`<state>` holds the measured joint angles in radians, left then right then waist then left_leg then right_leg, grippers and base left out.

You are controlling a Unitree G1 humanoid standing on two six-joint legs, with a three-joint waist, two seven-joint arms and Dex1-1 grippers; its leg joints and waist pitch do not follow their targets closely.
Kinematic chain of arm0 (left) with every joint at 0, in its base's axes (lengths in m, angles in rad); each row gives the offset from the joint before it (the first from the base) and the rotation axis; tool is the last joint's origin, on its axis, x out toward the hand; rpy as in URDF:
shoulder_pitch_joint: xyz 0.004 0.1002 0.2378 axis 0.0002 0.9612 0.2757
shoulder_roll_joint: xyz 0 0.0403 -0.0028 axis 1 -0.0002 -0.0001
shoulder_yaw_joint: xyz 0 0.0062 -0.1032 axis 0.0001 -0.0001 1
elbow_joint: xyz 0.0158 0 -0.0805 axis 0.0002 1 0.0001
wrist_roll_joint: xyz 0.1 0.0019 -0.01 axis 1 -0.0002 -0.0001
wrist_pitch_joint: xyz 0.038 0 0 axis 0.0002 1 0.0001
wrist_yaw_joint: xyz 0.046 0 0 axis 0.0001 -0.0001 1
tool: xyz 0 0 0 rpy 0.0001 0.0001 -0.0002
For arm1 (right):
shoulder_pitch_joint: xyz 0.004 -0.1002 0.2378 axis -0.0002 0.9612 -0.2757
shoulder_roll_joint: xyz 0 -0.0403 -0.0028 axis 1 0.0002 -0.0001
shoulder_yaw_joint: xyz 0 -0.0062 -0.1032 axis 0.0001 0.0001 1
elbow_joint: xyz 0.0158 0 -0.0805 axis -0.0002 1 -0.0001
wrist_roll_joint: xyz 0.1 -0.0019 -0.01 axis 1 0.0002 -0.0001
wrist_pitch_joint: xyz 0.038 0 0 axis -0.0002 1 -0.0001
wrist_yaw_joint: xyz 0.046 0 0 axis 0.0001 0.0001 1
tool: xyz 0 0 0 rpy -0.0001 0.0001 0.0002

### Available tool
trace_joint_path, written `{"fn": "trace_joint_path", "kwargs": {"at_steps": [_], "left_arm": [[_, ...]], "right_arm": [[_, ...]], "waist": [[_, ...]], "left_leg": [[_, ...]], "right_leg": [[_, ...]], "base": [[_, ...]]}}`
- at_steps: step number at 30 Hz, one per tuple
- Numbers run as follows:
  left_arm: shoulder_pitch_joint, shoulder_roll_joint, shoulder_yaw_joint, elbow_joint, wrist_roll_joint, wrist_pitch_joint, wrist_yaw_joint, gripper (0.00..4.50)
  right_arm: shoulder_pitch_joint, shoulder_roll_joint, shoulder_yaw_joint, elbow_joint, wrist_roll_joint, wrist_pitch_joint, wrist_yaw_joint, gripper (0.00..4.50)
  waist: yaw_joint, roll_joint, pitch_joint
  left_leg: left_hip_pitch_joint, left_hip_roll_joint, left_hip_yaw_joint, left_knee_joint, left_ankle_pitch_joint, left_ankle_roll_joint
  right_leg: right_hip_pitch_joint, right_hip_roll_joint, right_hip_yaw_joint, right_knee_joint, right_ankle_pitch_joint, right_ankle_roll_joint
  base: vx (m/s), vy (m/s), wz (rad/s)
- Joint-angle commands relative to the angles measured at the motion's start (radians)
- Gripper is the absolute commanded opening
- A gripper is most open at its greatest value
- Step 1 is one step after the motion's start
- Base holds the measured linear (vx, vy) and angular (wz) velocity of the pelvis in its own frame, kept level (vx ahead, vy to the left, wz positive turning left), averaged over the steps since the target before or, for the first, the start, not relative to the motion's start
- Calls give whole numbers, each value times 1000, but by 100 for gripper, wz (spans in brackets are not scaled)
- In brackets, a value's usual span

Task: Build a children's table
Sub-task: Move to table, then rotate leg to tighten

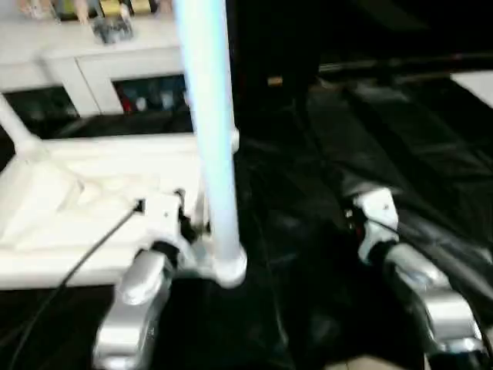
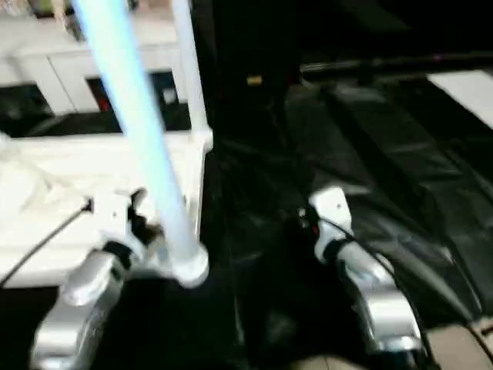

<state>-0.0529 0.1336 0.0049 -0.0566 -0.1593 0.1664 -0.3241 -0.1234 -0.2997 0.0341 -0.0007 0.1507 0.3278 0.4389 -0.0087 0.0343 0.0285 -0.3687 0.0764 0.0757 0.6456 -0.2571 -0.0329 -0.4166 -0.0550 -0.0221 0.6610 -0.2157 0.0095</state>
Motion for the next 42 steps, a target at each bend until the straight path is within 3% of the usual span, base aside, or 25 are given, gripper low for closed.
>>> {"fn": "trace_joint_path", "kwargs": {"at_steps": [1, 2, 3, 4, 6, 7, 9, 11, 12, 15, 19, 21, 23, 25, 26, 29, 33, 36, 40, 42], "left_arm": [[8, 43, 30, 30, -15, -17, -68, 450], [5, 69, 39, 44, -40, -35, -127, 450], [4, 81, 44, 49, -63, -40, -162, 450], [0, 141, 31, 61, -92, -14, -270, 450], [-5, 189, 14, 66, -112, 13, -356, 450], [-9, 210, 7, 70, -122, 26, -393, 450], [-21, 247, -12, 80, -132, 33, -457, 450], [-58, 308, -44, 113, -140, 46, -569, 450], [-77, 334, -58, 128, -145, 59, -620, 450], [-138, 393, -111, 178, -139, 68, -752, 421], [-221, 409, -172, 253, -92, 34, -851, 400], [-287, 416, -223, 320, -59, 17, -912, 374], [-310, 417, -242, 345, -46, 10, -930, 370], [-333, 418, -265, 371, -34, 14, -953, 343], [-342, 419, -275, 384, -25, 10, -956, 336], [-365, 410, -299, 432, 7, -14, -962, 310], [-379, 412, -326, 480, 40, -44, -975, 286], [-381, 413, -329, 491, 45, -47, -974, 256], [-406, 384, -320, 565, 58, -79, -943, 237], [-415, 376, -319, 582, 60, -90, -942, 204]], "right_arm": [[-13, -6, 16, -29, 20, -4, 32, 369], [-13, -24, 18, -33, 30, 1, 58, 369], [-12, -35, 20, -36, 35, 1, 75, 369], [-15, -64, 19, -33, 43, -7, 116, 369], [-19, -85, 15, -28, 51, -5, 148, 369], [-23, -94, 13, -24, 54, -2, 160, 386], [-32, -115, 14, -15, 58, 0, 195, 386], [-43, -161, 24, -5, 64, 4, 267, 419], [-44, -187, 35, -8, 66, 6, 306, 424], [-41, -264, 80, -23, 59, 3, 410, 437], [-30, -330, 127, -47, 56, 9, 511, 450], [-28, -356, 143, -67, 66, 23, 563, 450], [-27, -368, 152, -74, 66, 25, 583, 450], [-28, -383, 163, -80, 67, 26, 604, 450], [-27, -389, 167, -85, 69, 26, 612, 450], [-31, -398, 170, -113, 86, 41, 631, 450], [-27, -394, 165, -153, 106, 61, 650, 450], [-26, -388, 161, -161, 109, 60, 645, 450], [-22, -382, 170, -162, 112, 58, 646, 450], [-19, -384, 173, -167, 112, 60, 649, 450]], "waist": [[19, 14, -57], [19, 21, -50], [15, 24, -37], [17, 30, -30], [16, 23, -13], [22, 23, -10], [23, 23, -10], [23, 33, -12], [26, 28, -15], [31, 27, -16], [37, 26, -22], [38, 25, -28], [42, 35, -35], [42, 31, -43], [43, 40, -46], [47, 39, -47], [50, 44, -43], [48, 45, -35], [49, 45, -36], [49, 45, -36]], "left_leg": [[-7, 72, -12, -61, 74, 29], [5, 97, -18, -74, 22, 30], [19, 130, -20, -94, -96, 37], [27, 142, -10, -107, -207, 34], [40, 138, 16, -115, -369, 11], [47, 136, 29, -116, -418, -9], [46, 136, 35, -118, -428, -22], [38, 139, 36, -122, -402, -27], [38, 138, 38, -123, -390, -21], [31, 138, 44, -123, -332, -1], [23, 142, 49, -116, -237, 32], [14, 143, 48, -115, -172, 50], [17, 145, 51, -107, -121, 65], [9, 144, 53, -99, -39, 102], [8, 144, 53, -97, -26, 109], [7, 146, 58, -91, -18, 151], [11, 152, 58, -97, -78, 137], [17, 156, 62, -109, -170, 77], [21, 154, 64, -109, -180, 49], [15, 154, 63, -110, -164, 52]], "right_leg": [[97, -59, 20, -75, 546, 7], [87, -58, 15, -86, 389, -45], [82, -63, 14, -101, 130, -152], [79, -71, 17, -112, -39, -221], [58, -71, 25, -127, -250, -240], [52, -80, 30, -138, -361, -222], [51, -87, 34, -146, -442, -195], [54, -90, 34, -143, -422, -188], [55, -89, 34, -142, -412, -183], [64, -97, 35, -139, -370, -208], [71, -102, 35, -133, -301, -241], [79, -101, 32, -126, -223, -256], [80, -103, 31, -116, -136, -280], [86, -101, 25, -101, 21, -315], [86, -101, 24, -97, 49, -322], [82, -100, 21, -98, 77, -336], [79, -100, 20, -104, -6, -327], [74, -101, 23, -114, -107, -320], [74, -103, 27, -118, -127, -311], [78, -104, 26, -116, -118, -309]], "base": [[0, 0, 0], [0, 0, 0], [0, 0, 0], [0, 0, 0], [-56, 36, 20], [-54, 28, 20], [-28, 13, 6], [0, 0, 0], [0, 0, 0], [0, 0, 0], [0, 0, 0], [0, 0, 0], [0, 0, 0], [50, 8, -4], [0, 0, 0], [0, 0, 0], [0, 0, 0], [0, 0, 0], [0, 0, 0], [0, 0, 0]]}}
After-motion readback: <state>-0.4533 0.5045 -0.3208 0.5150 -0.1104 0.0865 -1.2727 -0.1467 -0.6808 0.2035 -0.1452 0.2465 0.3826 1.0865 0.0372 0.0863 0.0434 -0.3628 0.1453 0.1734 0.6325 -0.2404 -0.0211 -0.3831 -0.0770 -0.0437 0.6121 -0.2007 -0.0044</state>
